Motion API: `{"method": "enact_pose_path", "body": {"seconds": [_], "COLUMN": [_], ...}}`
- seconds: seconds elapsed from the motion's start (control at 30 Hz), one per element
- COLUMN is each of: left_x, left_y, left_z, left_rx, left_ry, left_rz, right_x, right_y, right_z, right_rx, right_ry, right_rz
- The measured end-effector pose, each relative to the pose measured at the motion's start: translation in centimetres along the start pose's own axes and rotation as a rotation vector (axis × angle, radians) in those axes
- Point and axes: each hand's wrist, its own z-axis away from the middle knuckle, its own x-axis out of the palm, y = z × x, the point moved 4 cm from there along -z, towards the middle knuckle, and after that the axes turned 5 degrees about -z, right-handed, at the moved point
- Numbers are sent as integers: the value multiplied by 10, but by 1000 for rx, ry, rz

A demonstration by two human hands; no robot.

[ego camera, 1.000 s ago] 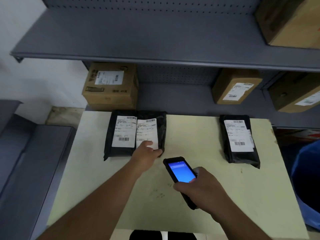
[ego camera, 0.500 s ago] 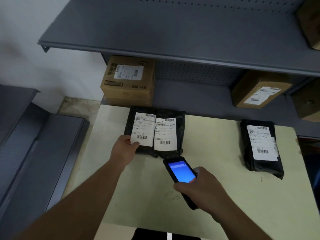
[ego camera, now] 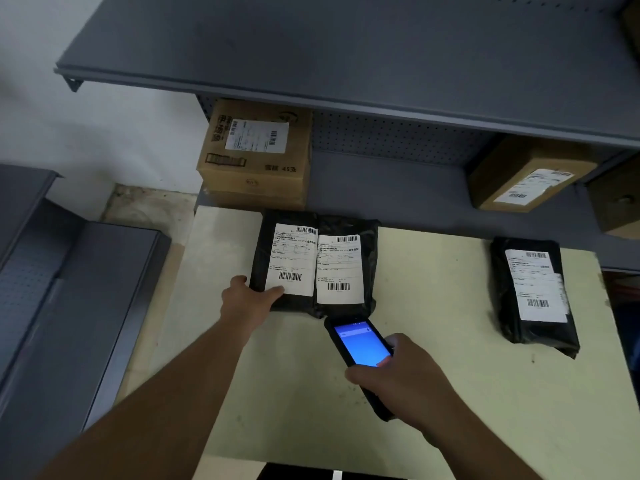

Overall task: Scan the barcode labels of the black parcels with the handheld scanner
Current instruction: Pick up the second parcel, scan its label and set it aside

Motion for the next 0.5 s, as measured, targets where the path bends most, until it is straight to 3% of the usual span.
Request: {"method": "enact_pose_path", "body": {"seconds": [0.27,0.5], "left_x": [24,35], "left_y": [4,8], "left_z": [-11,-13], "left_rx": [-52,-89], "left_ry": [-84,-61], "left_rz": [140,72], "right_x": [-2,-6], "right_y": [2,9], "right_z": [-5,-5], "right_rx": [33,56], "right_ry": [25,42], "right_rz": [-19,-22]}}
